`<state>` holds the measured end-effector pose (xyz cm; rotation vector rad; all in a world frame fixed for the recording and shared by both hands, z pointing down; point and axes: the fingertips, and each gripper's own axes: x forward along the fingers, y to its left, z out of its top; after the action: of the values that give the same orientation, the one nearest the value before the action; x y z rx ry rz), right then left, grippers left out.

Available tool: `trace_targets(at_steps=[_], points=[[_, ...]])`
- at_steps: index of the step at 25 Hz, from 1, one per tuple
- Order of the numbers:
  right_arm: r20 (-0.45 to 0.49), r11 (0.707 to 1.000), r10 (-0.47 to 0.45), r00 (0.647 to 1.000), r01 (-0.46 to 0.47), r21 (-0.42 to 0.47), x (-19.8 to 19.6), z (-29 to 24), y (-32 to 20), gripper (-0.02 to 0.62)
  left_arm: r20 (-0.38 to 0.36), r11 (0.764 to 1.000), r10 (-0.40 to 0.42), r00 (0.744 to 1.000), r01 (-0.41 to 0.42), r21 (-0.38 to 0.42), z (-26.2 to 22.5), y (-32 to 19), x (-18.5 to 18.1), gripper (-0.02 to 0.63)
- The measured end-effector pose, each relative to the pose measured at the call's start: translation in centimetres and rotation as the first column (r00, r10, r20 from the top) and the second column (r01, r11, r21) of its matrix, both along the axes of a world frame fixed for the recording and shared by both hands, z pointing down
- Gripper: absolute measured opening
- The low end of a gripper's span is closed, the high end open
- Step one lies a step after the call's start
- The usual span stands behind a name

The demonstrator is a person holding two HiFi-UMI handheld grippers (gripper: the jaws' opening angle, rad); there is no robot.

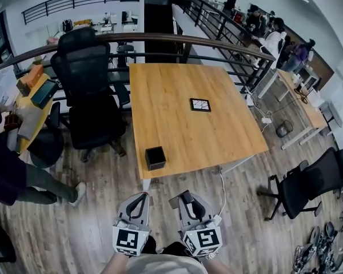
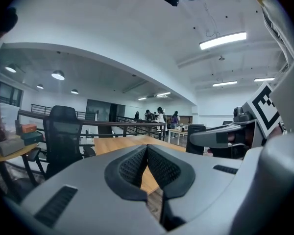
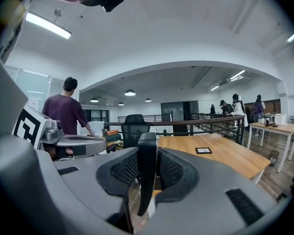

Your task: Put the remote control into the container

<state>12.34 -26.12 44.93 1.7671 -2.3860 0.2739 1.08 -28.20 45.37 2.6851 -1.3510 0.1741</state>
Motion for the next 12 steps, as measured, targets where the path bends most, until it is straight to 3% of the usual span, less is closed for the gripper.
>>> trace_targets(at_steps=[7,12], points=[[-0.016,1.0,0.012,1.0,-0.012,0.008,-1.2,-0.4,-3.8,0.106,-0.073,0.998,-0.016,0.997,0.02,0.056,-1.3,-4.2,-1.8,0.012],[-0.019,1.0,0.01,1.0,-0.01,0.009,-1.7,-0.2,-6.0,0.106,-0.068,0.999,-0.021,0.997,0.024,0.04,-0.3,-5.8,-2.4,0.012]])
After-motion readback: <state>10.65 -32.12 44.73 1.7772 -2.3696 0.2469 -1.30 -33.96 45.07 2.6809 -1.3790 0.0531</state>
